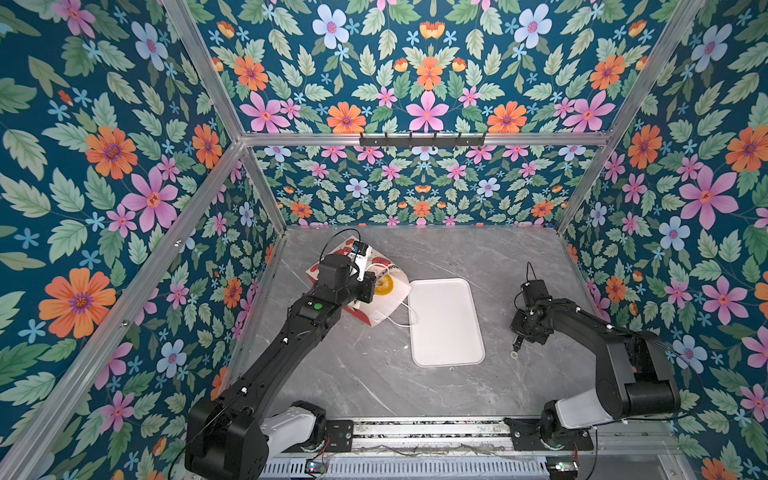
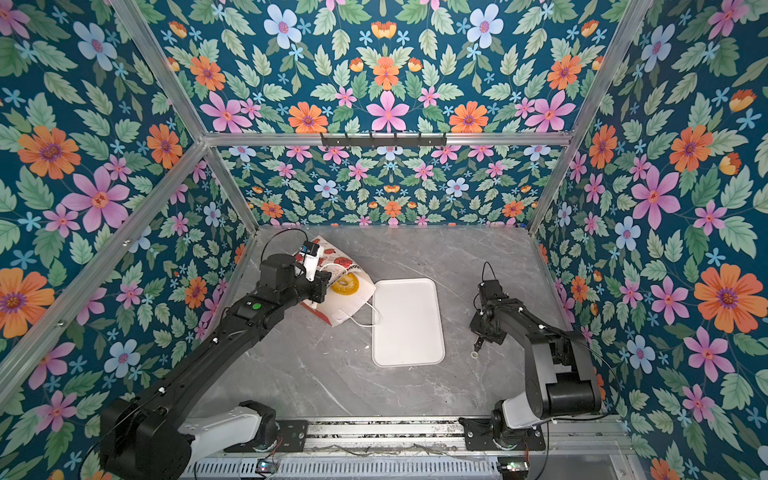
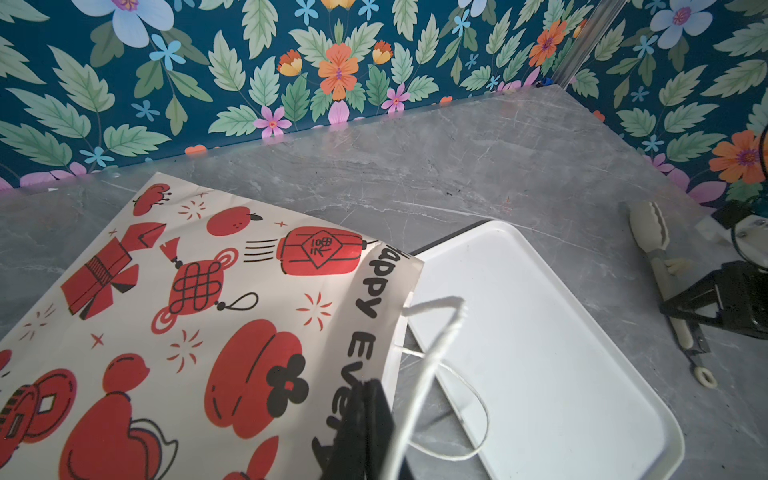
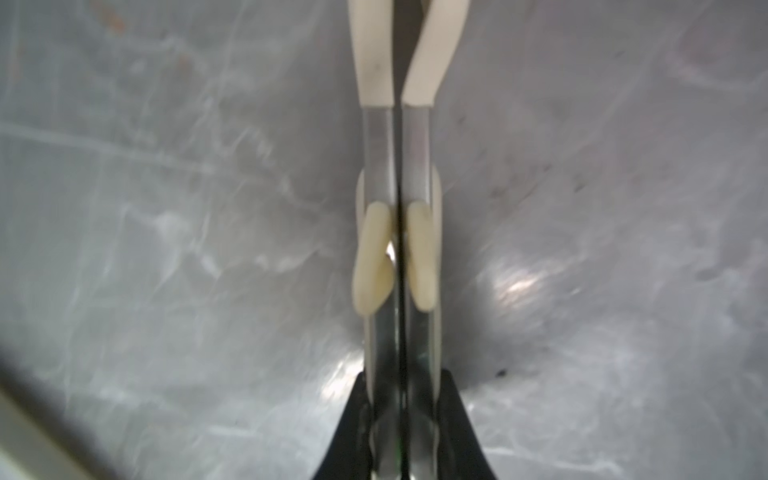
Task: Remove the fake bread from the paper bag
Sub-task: 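Carry the tongs with the right gripper toward the bag's opening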
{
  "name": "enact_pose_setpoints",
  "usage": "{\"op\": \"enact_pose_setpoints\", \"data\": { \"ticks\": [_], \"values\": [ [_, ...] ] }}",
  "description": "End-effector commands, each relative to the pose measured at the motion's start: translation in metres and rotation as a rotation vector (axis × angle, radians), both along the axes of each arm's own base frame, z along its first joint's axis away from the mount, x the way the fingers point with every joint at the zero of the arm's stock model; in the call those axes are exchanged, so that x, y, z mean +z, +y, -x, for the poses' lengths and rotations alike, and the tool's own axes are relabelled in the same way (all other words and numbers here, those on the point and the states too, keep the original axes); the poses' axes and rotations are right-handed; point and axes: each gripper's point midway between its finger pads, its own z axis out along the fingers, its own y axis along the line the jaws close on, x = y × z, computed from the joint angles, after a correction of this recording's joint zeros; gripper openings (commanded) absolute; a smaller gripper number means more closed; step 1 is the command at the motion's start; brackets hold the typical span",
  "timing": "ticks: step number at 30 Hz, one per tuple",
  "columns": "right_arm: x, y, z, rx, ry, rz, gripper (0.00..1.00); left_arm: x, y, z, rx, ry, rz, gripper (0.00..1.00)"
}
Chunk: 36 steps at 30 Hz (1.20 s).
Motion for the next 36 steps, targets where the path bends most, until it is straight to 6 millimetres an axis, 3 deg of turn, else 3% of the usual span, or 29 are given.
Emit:
{"op": "enact_pose_setpoints", "data": {
  "ticks": [1, 6, 10, 13, 18, 22, 26, 36],
  "values": [
    [0.018, 0.030, 0.004, 0.159, -0.008, -0.029, 0.00, 0.008, -0.002, -0.002, 0.000, -0.022, 0.016, 0.00],
    [0.057, 0.087, 0.009, 0.539, -0.044, 0.095, 0.00, 0.007, -0.001, -0.003, 0.002, -0.025, 0.013, 0.00],
    [0.077, 0.145, 0.032, 0.825, -0.089, 0.054, 0.00, 0.005, 0.000, -0.003, 0.009, -0.021, 0.009, 0.00],
    [0.091, 0.176, 0.050, 0.998, -0.149, 0.037, 0.00, 0.005, 0.000, -0.003, 0.010, -0.022, 0.013, 0.00],
    [0.100, 0.211, 0.085, 1.238, -0.192, 0.000, 0.00, 0.006, 0.002, -0.001, 0.019, -0.023, 0.011, 0.00],
    [0.098, 0.224, 0.097, 1.336, -0.190, -0.018, 0.02, 0.006, 0.002, -0.002, 0.019, -0.024, 0.012, 0.00],
    [0.097, 0.240, 0.094, 1.387, -0.210, -0.026, 0.02, 0.004, 0.002, -0.002, 0.019, -0.019, 0.016, 0.00],
    [0.073, 0.274, 0.043, 1.409, -0.205, 0.113, 0.06, 0.006, -0.001, -0.003, 0.009, -0.020, 0.018, 0.00]
  ]
}}
